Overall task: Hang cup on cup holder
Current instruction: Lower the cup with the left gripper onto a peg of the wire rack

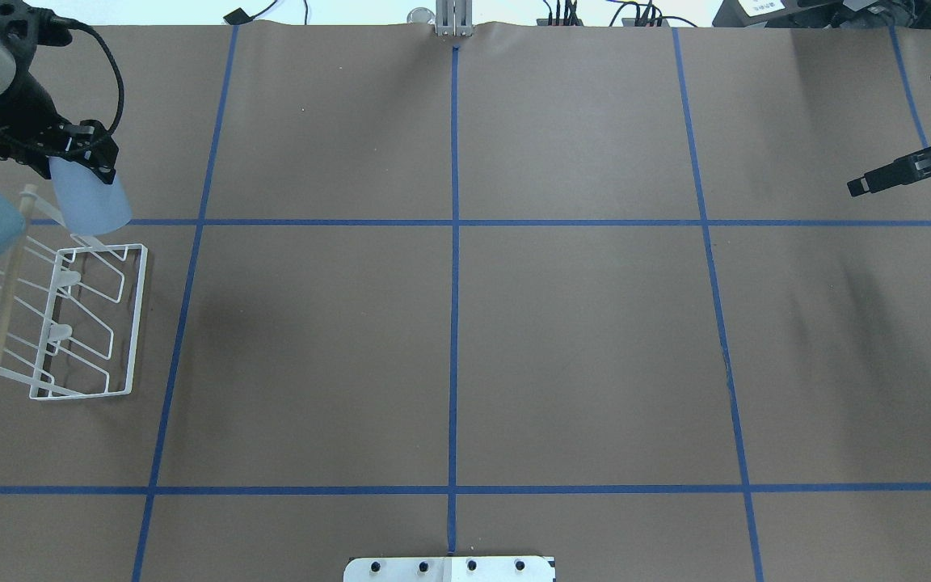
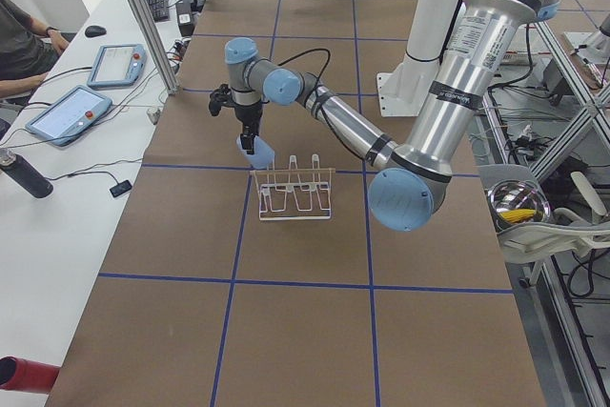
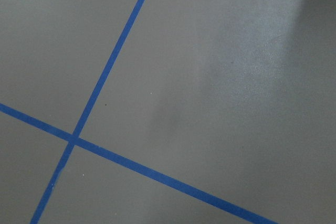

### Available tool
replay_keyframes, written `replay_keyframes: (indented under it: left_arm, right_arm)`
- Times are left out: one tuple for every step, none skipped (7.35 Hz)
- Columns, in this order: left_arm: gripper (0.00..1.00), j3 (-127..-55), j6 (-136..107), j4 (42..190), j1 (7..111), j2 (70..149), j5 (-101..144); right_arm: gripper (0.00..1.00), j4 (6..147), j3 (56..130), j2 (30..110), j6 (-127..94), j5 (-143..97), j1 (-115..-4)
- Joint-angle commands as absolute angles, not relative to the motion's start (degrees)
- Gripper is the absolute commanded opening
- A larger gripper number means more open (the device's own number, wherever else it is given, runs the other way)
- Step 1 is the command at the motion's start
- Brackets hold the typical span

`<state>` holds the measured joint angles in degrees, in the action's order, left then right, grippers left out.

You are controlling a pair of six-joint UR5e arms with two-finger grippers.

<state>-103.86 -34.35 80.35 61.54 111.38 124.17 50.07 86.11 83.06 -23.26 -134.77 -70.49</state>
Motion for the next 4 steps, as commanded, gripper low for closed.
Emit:
replay_keyframes:
  left_arm:
    - [0.00, -105.55, -34.37, 79.98, 61.52, 111.27, 124.45]
    - [0.00, -105.82, -34.37, 79.81, 61.61, 111.18, 124.45]
    - [0.00, -106.78, -34.28, 79.63, 62.22, 111.09, 124.54]
    - [0.00, -108.96, -34.10, 79.80, 62.23, 108.31, 124.54]
  right_arm:
    - [1.00, 50.10, 86.22, 82.97, -23.47, -134.82, -70.49]
    - [1.00, 50.10, 86.22, 82.97, -23.47, -134.82, -70.49]
    - [1.00, 50.10, 86.22, 82.88, -23.47, -134.82, -70.49]
    - [1.00, 50.10, 86.31, 82.88, -23.47, -134.82, -70.49]
